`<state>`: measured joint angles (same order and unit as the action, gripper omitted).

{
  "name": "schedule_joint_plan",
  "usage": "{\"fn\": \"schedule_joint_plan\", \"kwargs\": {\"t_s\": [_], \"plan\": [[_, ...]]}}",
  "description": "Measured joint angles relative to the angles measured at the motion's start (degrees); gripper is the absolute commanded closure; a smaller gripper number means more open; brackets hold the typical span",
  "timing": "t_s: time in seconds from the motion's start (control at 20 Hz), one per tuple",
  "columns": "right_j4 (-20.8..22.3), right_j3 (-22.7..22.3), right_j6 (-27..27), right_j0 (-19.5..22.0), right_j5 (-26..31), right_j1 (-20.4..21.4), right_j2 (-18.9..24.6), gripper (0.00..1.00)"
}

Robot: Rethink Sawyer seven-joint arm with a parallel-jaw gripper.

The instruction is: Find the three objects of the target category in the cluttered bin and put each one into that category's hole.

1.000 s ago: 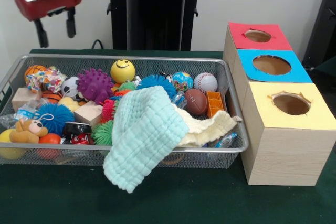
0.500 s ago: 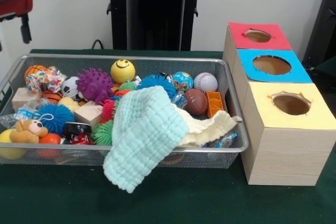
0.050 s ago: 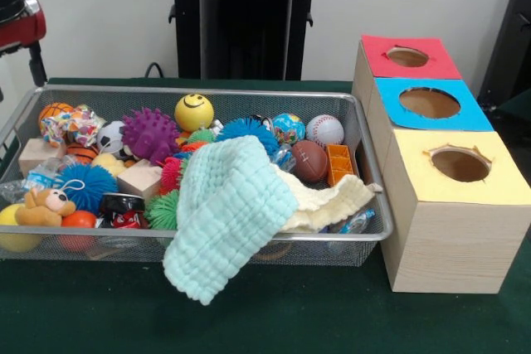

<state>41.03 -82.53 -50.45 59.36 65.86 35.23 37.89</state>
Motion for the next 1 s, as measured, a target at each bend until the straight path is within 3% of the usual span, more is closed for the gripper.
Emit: {"fn": "schedule_joint_plan", "kwargs": {"t_s": [1.0], "plan": [[-1.3,-0.3,0.2,0.5,0.0,-3.1,0.3,0.00]]}}
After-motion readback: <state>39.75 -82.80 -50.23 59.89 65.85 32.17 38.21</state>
